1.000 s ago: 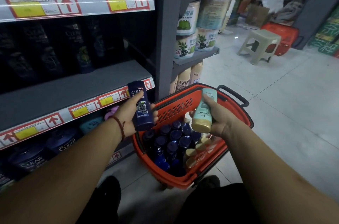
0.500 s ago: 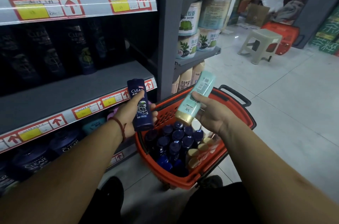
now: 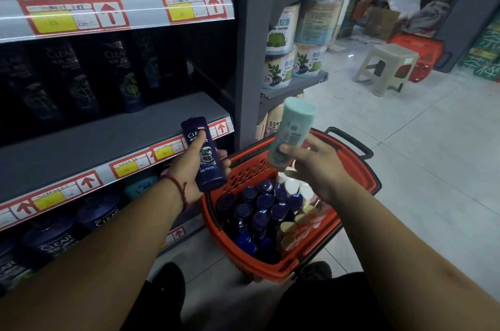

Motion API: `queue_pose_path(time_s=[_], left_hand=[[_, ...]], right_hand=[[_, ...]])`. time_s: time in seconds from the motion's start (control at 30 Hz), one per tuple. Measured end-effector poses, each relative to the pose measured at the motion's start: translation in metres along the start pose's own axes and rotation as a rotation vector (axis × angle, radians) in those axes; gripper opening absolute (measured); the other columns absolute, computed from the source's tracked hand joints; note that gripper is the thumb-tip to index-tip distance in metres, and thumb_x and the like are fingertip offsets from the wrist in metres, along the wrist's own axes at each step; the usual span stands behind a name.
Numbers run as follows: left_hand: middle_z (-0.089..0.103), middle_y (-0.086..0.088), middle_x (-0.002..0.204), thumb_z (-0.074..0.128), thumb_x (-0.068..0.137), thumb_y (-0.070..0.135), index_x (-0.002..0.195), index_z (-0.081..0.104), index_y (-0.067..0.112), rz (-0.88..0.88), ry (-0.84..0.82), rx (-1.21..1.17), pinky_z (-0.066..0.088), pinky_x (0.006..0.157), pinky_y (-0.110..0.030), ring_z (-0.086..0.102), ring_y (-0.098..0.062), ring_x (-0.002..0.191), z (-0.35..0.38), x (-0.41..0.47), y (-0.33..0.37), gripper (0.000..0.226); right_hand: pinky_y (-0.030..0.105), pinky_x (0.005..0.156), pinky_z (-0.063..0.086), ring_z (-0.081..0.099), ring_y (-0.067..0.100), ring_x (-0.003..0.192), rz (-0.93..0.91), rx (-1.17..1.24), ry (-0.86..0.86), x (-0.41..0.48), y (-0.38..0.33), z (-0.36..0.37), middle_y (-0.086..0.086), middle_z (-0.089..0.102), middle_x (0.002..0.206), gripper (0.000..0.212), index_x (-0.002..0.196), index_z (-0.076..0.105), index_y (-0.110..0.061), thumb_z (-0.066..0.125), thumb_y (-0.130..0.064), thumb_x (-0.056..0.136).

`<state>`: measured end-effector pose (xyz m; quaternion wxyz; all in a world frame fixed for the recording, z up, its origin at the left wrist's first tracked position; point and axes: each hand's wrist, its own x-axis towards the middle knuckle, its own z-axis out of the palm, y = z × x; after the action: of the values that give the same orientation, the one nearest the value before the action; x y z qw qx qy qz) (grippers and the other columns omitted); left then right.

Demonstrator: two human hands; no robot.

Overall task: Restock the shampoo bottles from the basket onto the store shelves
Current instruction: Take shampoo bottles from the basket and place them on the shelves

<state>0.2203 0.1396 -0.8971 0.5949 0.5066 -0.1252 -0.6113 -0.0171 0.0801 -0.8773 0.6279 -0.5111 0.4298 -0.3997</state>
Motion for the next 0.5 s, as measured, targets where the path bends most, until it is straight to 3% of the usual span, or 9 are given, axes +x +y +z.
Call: queue_pose_path(time_s=[0.07,0.2,0.33,0.4,0.5], left_hand=[[0.073,-0.008,0.082,0.06,0.089,0.055,0.117,0.06,0.007,-0.001,-0.006,-0.002,0.06,0.061,-0.034,0.07,-0.022,0.063,0.001,-0.001,0.0,0.055],[0.074,-0.009,0.085,0.062,0.087,0.056,0.13,0.055,0.007,-0.002,-0.004,0.004,0.059,0.059,-0.035,0.071,-0.023,0.065,0.002,-0.001,0.0,0.065],[0.074,-0.008,0.084,0.062,0.087,0.056,0.13,0.055,0.009,0.002,0.0,0.004,0.059,0.059,-0.034,0.071,-0.023,0.065,0.003,-0.001,0.0,0.064],[0.074,-0.008,0.084,0.061,0.088,0.056,0.128,0.056,0.008,-0.002,-0.001,0.01,0.059,0.058,-0.034,0.071,-0.022,0.064,0.002,-0.001,0.0,0.063],[0.073,-0.009,0.085,0.06,0.089,0.055,0.127,0.058,0.004,-0.006,-0.014,0.017,0.058,0.058,-0.033,0.07,-0.021,0.064,0.001,0.0,0.001,0.064]], right_hand=[[0.043,0.08,0.059,0.067,0.027,0.082,0.102,0.25,-0.051,0.001,0.004,0.003,0.012,0.075,0.1,0.039,0.124,0.066,-0.013,0.071,-0.005,0.087],[0.051,0.096,0.055,0.07,0.04,0.103,0.084,0.565,-0.121,0.005,0.001,0.012,0.022,0.073,0.105,0.039,0.128,0.055,-0.006,0.063,0.002,0.091],[0.053,0.1,0.052,0.063,0.044,0.117,0.062,0.636,-0.204,0.011,0.001,0.015,0.034,0.06,0.128,0.061,0.143,0.042,-0.003,0.052,0.019,0.086],[0.047,0.093,0.057,0.061,0.043,0.12,0.049,0.649,-0.214,0.012,0.003,0.015,0.031,0.054,0.137,0.07,0.142,0.049,-0.006,0.042,0.024,0.078],[0.045,0.089,0.058,0.06,0.041,0.123,0.072,0.607,-0.198,0.009,0.0,0.017,0.027,0.056,0.138,0.055,0.131,0.059,0.001,0.042,0.01,0.08]])
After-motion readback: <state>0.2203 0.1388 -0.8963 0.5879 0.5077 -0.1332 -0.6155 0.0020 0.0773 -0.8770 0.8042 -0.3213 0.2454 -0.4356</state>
